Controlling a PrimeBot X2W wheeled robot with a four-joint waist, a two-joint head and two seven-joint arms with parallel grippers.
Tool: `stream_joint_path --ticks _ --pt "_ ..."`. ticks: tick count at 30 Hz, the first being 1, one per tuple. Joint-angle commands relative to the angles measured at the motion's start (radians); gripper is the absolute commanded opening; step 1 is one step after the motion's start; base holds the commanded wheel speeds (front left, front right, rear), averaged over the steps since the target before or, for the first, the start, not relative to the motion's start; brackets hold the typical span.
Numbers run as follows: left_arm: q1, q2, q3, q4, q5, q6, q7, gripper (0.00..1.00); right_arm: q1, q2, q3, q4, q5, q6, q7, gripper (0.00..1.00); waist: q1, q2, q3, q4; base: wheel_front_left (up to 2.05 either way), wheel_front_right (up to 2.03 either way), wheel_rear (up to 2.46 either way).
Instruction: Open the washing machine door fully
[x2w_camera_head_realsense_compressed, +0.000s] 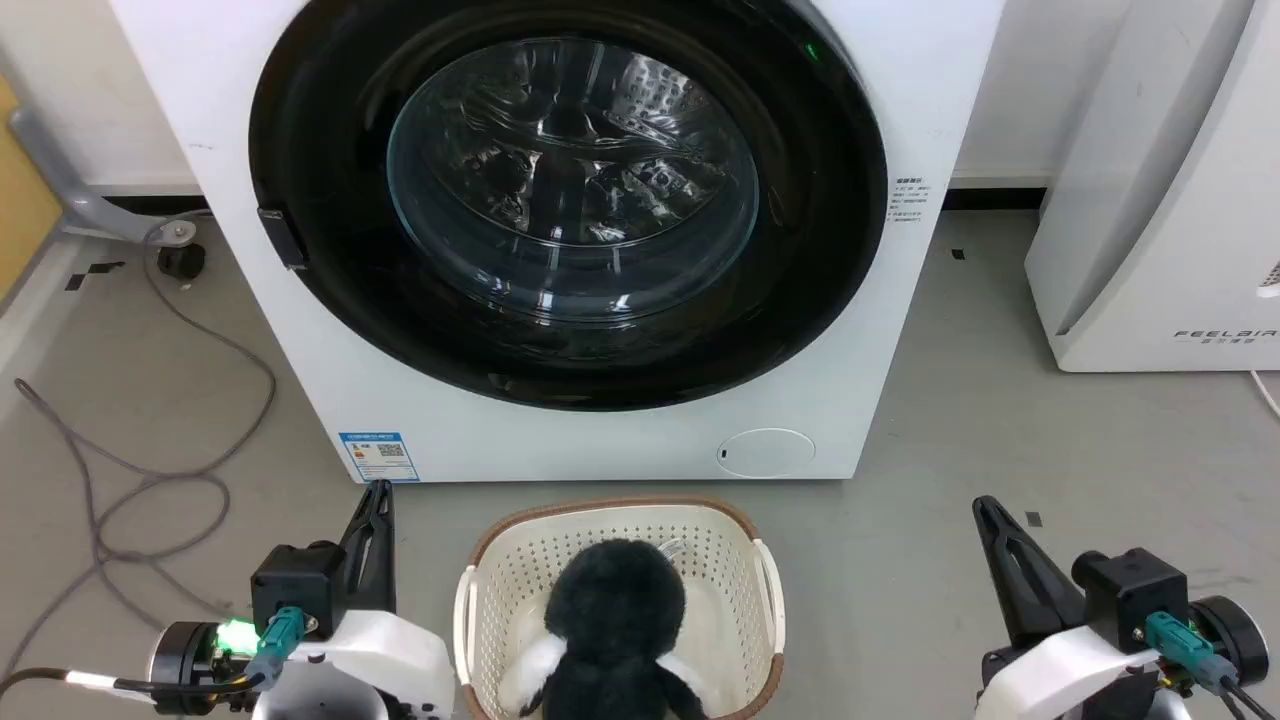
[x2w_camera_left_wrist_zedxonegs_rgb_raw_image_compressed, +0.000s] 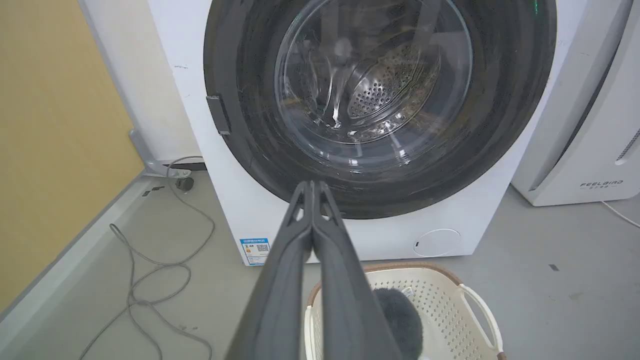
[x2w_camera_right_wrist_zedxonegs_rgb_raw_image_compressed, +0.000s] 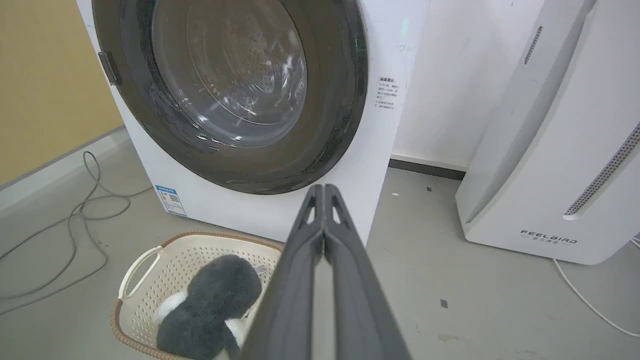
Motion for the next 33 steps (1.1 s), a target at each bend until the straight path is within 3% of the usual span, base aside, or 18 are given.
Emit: stream_joint_path --ticks 1,22,23,33 --pt "0.014 0.0 -0.001 -0.004 0.003 0.003 0.0 0.0 -0.014 0.001 -0.002 0.002 0.0 0.001 0.001 0.0 0.0001 0.0 0.0 0.0 0.0 0.0 0.0" --pt "0.014 0.0 -0.001 -0.004 0.003 0.003 0.0 0.0 -0.014 0.001 -0.002 0.002 0.0 0.001 0.001 0.0 0.0001 0.0 0.0 0.0 0.0 0.0 0.0" --pt "0.0 0.0 0.0 0.0 0.0 0.0 0.0 1.0 0.0 0.0 0.0 0.0 0.0 0.0 0.0 1.0 0.0001 0.0 0.0 0.0 0.0 0.0 0.0" --pt "-0.001 0.0 -0.007 -0.003 -0.01 0.013 -0.02 1.0 0.003 0.0 -0.009 -0.013 0.035 0.0 -0.02 1.0 0.0001 0.0 0.002 0.0 0.0 0.0 0.0"
